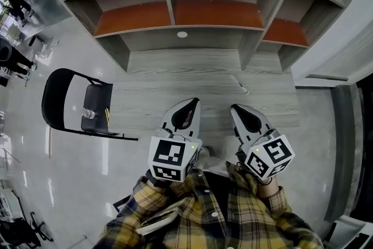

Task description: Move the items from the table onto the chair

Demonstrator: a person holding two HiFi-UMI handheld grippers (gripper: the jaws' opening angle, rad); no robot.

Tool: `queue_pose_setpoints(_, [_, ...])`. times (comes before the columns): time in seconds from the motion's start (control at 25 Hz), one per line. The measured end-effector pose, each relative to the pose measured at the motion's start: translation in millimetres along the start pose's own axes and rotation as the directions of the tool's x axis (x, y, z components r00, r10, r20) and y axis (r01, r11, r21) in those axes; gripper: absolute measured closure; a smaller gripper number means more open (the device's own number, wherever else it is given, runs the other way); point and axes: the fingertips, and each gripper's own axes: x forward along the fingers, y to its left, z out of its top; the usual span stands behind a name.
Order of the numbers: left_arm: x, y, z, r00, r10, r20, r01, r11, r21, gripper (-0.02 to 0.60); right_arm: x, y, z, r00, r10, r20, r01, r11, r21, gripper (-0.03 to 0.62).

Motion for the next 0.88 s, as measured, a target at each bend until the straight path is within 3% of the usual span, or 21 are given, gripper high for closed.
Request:
queue_pose_setpoints(0.28, [1, 8, -14, 0.999, 0.026, -0.037, -0.027, 0.999, -0.034, 0.578, 5, -28, -14, 0.999, -0.03, -0.02, 0.03, 0.999, 0.015, 0.576])
queue_pose_setpoints(0.56, [-12, 42, -49, 0.984, 0.116, -0.137, -0.128, 0.989, -0.075, 0.578, 34, -99, -61, 0.99, -0.057, -0.13, 0.066, 0.995, 0.069, 0.574])
queue_pose_setpoints(0.72, [-22, 56, -75, 0.964, 0.167, -0.208, -0.192, 0.976, -0.105, 0.578, 51, -149, -105, 0.966, -0.087, -0.244, 0.1, 0.994, 0.044, 0.561])
queue_pose_setpoints(0.8, [-25, 61, -87, 0.952, 0.186, -0.242, -0.218, 0.969, -0.114, 0.578, 60, -170, -130, 0.946, -0.09, -0.312, 0.105, 0.994, 0.032, 0.492])
queue_pose_setpoints(0.88, [-27, 65, -97, 0.942, 0.199, -0.271, -0.238, 0.964, -0.122, 0.578, 70, -190, -152, 0.924, -0.105, -0.368, 0.114, 0.993, 0.002, 0.487])
